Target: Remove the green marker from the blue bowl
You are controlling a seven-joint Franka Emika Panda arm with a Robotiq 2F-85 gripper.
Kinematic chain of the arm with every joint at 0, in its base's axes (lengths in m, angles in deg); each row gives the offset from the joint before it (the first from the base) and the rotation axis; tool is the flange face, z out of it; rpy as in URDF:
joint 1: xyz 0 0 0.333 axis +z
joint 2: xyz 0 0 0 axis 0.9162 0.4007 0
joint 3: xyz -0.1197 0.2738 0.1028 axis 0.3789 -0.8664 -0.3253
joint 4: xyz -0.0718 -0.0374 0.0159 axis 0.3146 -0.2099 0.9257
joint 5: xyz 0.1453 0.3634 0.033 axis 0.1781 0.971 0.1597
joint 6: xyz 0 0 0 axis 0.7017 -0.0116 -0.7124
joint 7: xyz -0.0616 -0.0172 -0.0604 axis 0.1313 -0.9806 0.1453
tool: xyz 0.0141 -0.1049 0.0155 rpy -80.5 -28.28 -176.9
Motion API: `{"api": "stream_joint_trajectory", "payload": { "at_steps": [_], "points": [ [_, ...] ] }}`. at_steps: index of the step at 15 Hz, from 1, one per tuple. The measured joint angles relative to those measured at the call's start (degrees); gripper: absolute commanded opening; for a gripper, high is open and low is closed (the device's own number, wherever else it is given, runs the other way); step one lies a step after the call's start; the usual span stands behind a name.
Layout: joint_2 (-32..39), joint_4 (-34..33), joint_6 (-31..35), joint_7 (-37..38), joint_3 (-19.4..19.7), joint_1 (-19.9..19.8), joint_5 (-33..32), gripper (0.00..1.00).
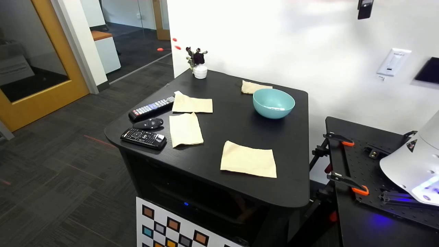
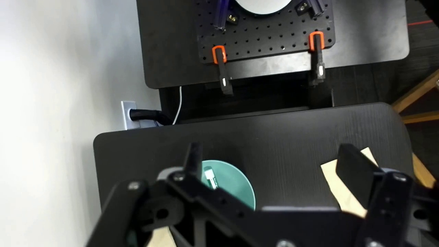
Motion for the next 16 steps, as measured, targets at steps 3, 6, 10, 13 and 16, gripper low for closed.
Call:
{"api": "stream_joint_trajectory", "payload": {
  "at_steps": [3,6,10,13,16],
  "points": [
    [1.51,2.07,4.45,-6.34,3.52,-0.56,-3.82,1.0],
    [3.93,3.81,10.3,-12.91,6.34,-0.83,-6.18,1.0],
    [8.41,5.01,17.15,-18.61,8.27,-1.09,-6.51,1.0],
    [9.5,5.03,17.44,-18.66,8.16,-1.17,-6.49,1.0],
    [9.13,5.0,17.44,-18.66,8.08,-1.18,-6.49,1.0]
  ]
}}
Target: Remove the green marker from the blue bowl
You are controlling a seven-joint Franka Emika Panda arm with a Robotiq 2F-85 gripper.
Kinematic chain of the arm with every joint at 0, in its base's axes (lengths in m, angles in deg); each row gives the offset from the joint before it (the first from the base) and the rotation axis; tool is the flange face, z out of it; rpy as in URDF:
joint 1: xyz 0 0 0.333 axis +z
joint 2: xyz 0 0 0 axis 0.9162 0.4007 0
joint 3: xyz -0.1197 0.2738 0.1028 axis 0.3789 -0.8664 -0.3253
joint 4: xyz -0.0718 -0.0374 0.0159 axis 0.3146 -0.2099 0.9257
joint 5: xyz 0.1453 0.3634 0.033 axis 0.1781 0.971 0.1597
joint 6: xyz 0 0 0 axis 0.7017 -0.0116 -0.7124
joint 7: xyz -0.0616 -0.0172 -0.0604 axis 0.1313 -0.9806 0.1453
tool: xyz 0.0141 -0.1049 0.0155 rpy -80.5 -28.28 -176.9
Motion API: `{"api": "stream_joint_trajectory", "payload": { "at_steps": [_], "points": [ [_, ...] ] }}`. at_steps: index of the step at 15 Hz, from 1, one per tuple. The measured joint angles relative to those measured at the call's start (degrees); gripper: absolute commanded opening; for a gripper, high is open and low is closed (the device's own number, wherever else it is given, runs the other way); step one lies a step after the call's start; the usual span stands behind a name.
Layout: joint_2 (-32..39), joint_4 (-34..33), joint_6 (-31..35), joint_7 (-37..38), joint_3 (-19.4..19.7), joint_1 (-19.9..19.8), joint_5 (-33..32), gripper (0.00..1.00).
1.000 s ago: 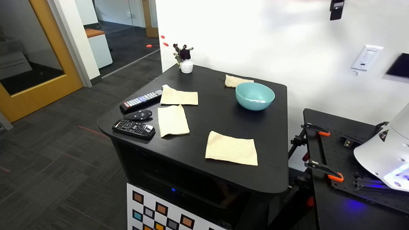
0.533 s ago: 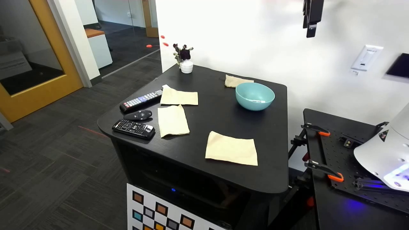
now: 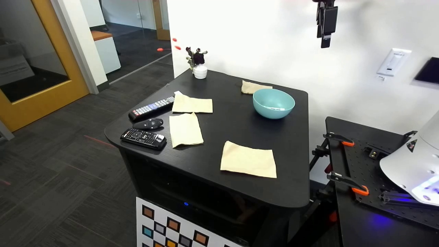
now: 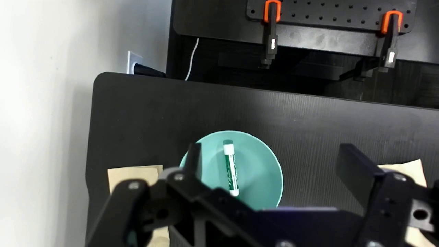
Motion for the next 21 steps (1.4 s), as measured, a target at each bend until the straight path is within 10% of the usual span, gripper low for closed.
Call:
{"api": "stream_joint_trajectory", "payload": {
  "at_steps": [21],
  "points": [
    [24.0,2.68,34.15,-2.63,1.23,-2.94,4.71,1.0]
  ]
}}
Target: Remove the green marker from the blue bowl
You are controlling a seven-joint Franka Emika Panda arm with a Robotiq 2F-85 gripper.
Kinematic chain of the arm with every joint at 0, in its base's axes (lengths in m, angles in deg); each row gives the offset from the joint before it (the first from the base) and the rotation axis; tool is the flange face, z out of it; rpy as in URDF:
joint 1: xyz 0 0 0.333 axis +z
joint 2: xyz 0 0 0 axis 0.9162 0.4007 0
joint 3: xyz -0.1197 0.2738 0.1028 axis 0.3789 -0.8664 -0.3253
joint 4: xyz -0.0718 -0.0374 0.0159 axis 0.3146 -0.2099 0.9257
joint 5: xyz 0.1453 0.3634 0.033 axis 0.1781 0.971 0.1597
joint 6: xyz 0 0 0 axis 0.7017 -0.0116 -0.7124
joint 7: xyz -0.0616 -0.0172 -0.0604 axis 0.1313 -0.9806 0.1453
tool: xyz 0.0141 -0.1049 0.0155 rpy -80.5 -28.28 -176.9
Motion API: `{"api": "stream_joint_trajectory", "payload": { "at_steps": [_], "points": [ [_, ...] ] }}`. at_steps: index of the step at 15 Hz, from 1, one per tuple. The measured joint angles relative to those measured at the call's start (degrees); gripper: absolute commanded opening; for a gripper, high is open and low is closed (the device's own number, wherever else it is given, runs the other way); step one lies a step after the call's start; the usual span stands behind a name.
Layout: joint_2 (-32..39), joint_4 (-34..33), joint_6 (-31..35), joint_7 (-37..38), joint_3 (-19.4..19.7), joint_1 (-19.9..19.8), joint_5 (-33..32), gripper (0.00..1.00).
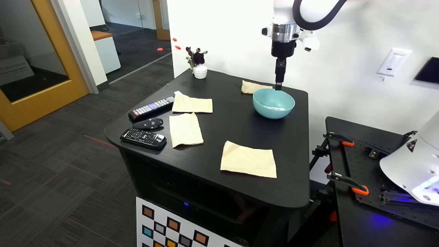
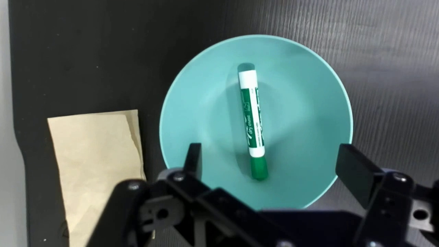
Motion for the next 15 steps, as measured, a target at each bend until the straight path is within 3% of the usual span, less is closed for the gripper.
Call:
{"api": "stream_joint_trajectory", "payload": {
  "at_steps": [5,11,15],
  "points": [
    [5.6,-1.13,2.64,0.59,-0.77,-0.04,-1.43,1.0],
    [6.54,-1.69,2.86,0.39,-1.24,-0.26,-1.53,1.0],
    [8.24,-1.23,6.93,0.33,-1.63,-0.85,-1.3,1.0]
  ]
}}
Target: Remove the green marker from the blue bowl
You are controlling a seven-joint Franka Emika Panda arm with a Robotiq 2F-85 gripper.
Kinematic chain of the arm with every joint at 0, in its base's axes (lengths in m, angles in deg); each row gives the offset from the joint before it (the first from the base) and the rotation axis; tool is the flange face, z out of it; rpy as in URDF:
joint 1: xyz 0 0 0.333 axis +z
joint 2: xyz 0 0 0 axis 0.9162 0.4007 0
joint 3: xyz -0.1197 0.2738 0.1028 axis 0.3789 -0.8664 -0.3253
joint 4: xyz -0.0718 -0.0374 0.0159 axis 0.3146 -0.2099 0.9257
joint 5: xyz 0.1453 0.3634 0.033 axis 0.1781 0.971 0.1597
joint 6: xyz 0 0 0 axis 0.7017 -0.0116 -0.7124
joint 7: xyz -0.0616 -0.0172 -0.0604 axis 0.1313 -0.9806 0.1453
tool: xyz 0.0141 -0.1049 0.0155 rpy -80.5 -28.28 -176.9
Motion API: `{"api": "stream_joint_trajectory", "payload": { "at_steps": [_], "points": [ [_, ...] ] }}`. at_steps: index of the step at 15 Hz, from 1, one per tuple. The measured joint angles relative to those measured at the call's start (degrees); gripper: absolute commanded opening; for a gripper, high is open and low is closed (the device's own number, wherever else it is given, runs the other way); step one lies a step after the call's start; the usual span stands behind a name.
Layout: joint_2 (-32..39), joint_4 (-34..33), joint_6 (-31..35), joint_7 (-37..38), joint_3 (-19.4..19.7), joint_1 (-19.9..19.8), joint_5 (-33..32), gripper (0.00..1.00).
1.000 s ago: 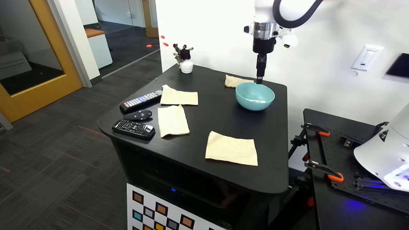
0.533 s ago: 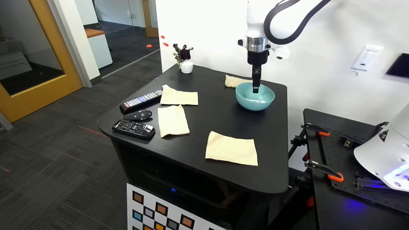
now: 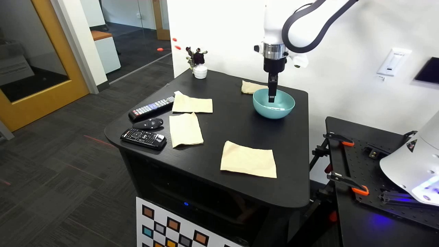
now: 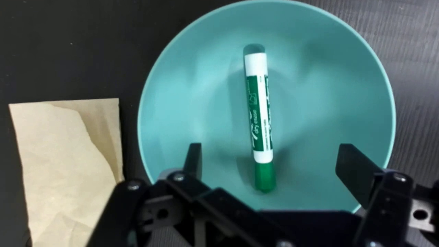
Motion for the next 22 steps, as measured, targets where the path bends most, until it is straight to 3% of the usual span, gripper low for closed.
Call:
{"api": "stream_joint_trajectory", "payload": {
  "at_steps": [9,10,11,16,21,22],
  "points": [
    [6.68,1.17,11.05,-0.08,-1.55,-2.1,0.13,1.0],
    [7.27,1.16,11.49,-0.08,-1.74,-2.17,0.13,0.91],
    [7.81,1.14,11.85,-0.08,-1.95,-2.25,0.13,0.74],
    [9.01,0.69,12.25,-0.08,-3.01,-2.61,0.13,0.34],
    [8.85,-0.1,12.26,-0.08,-3.06,-2.78,0.13,0.0],
    [8.7,-0.1,12.29,-0.08,-3.09,-2.78,0.13,0.04]
  ]
}}
